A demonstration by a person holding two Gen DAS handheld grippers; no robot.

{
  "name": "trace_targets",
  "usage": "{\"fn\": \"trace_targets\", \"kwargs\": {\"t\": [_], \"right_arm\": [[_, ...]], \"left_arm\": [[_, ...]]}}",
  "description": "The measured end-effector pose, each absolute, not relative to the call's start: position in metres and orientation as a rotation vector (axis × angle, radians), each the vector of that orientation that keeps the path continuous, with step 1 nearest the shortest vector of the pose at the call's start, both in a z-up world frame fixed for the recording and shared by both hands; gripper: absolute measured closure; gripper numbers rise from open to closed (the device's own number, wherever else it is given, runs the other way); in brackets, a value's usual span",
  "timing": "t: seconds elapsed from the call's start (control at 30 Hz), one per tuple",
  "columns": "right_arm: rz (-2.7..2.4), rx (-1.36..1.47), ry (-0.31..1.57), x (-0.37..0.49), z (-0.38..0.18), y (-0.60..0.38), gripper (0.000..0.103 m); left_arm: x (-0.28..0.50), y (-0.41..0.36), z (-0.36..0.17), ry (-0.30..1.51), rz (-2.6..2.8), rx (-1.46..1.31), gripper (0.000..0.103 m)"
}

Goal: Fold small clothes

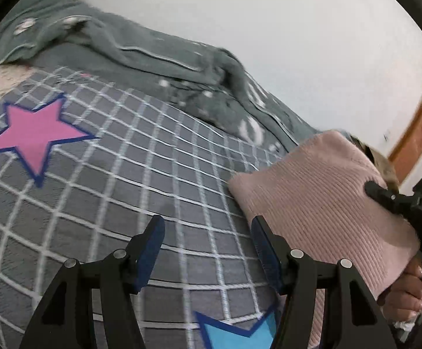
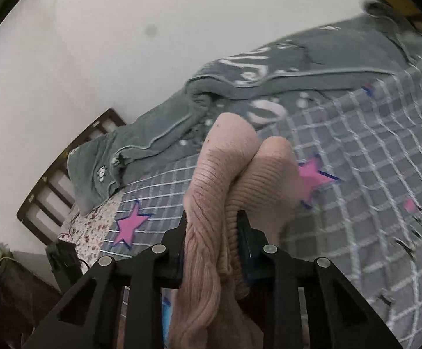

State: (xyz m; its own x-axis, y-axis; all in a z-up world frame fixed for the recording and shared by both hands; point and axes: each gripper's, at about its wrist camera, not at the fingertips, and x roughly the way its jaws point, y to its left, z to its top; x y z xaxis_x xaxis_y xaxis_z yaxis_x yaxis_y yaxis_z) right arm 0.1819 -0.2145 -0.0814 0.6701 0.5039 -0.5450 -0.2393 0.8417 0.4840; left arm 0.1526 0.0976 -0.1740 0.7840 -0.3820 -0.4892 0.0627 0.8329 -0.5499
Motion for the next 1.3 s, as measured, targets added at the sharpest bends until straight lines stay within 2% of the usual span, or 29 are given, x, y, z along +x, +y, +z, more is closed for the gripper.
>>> {"fn": "trace_targets", "kwargs": {"t": [0.2,0.37,0.57,0.67,0.73,1.1,1.3], "right_arm": [[0.466,0.383,0.723,0.212,-0.06,-0.153,0.077],[0.504,0.455,0.696,0.226,-0.068,-0.153,0.078],[0.4,0.532,0.767,0.232,-0.159,-0.219,0.078],[0.332,0.643,0.821,0.234,-0.204,-0.265,0.085],[0.35,0.727,0.824,0.232,-0.217,-0.285,0.086],[0.513,0.582,0.716,0.209,-0.183,-0.283,0.067],[0.497,0.427,0.668,0.18,-0.164,-0.289,0.067]], "left_arm": [[0.15,0.127,-0.167,0.595,-0.159,-0.536,0.043],[0.15,0.145,-0.167,0.59,-0.125,-0.541,0.043],[0.156,0.139,-0.17,0.603,-0.129,-0.5,0.043],[0.16,0.132,-0.172,0.617,-0.145,-0.51,0.043],[0.164,0.126,-0.175,0.626,-0.157,-0.517,0.043],[0.155,0.068,-0.174,0.639,-0.346,-0.395,0.043],[0.113,0.027,-0.171,0.612,-0.479,-0.19,0.043]]}}
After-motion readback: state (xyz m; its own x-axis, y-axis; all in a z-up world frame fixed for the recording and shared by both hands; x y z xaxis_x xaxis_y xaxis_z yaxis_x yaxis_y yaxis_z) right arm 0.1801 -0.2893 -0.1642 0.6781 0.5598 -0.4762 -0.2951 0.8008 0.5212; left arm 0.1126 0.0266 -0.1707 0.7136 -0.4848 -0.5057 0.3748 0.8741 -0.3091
